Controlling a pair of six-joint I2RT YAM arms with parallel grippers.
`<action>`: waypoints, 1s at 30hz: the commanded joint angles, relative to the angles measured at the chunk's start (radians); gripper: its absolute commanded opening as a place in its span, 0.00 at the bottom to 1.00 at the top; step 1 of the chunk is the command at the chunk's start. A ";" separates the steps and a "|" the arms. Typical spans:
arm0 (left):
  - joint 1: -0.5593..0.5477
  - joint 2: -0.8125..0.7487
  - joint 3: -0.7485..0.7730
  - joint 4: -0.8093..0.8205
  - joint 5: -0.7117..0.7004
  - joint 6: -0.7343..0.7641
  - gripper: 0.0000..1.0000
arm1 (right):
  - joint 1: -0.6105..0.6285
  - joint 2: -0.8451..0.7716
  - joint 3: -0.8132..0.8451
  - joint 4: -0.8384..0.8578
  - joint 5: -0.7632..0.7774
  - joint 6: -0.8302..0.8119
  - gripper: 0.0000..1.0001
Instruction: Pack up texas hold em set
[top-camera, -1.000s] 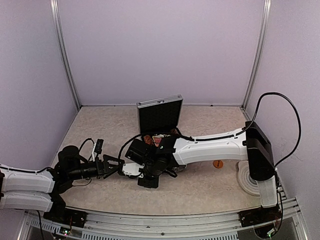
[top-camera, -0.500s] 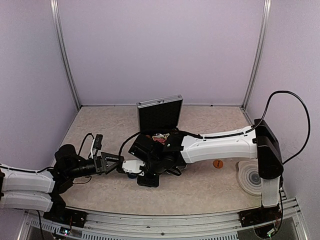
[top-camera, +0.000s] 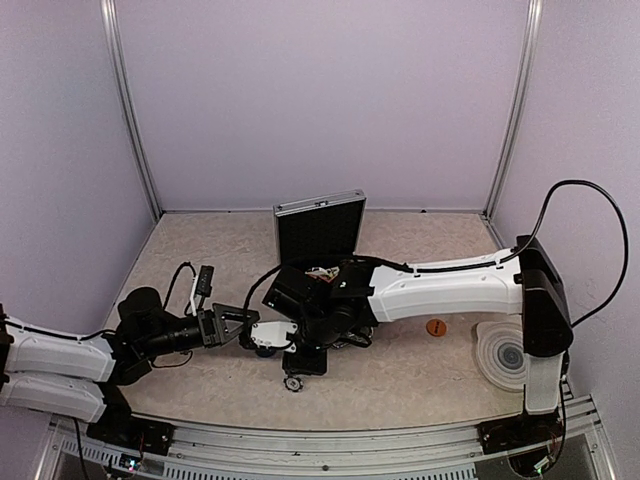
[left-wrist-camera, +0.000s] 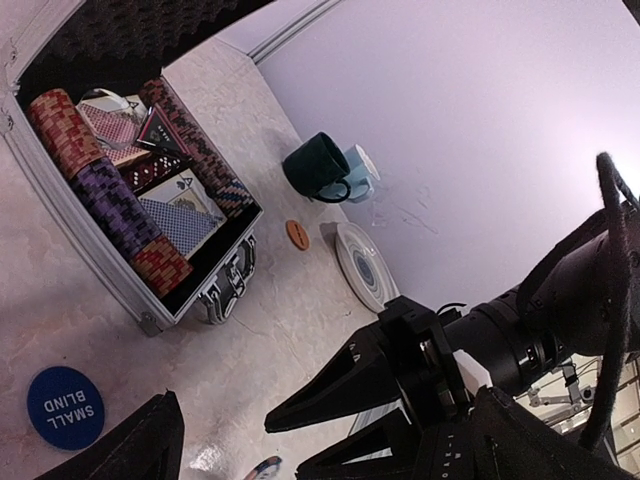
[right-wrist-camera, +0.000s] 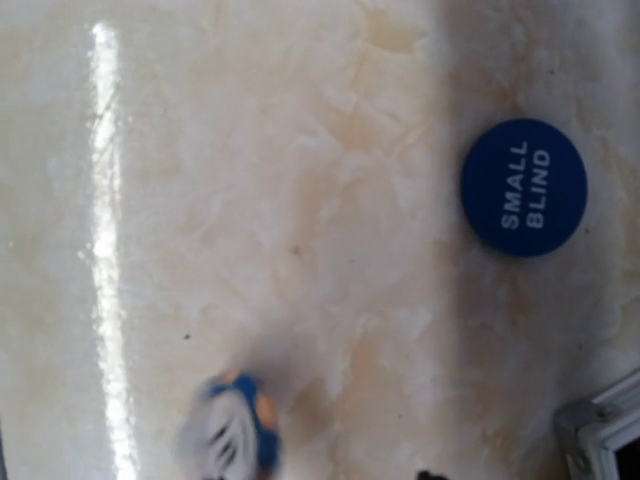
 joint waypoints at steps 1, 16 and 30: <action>-0.067 0.030 0.013 -0.127 0.113 0.099 0.99 | -0.016 -0.080 0.037 0.224 0.002 0.032 0.40; -0.030 -0.107 -0.002 -0.343 -0.033 0.065 0.99 | -0.050 -0.081 -0.051 0.162 -0.100 0.024 0.67; 0.153 -0.486 -0.016 -0.709 -0.128 -0.012 0.99 | -0.026 0.084 0.009 -0.026 -0.075 -0.086 0.95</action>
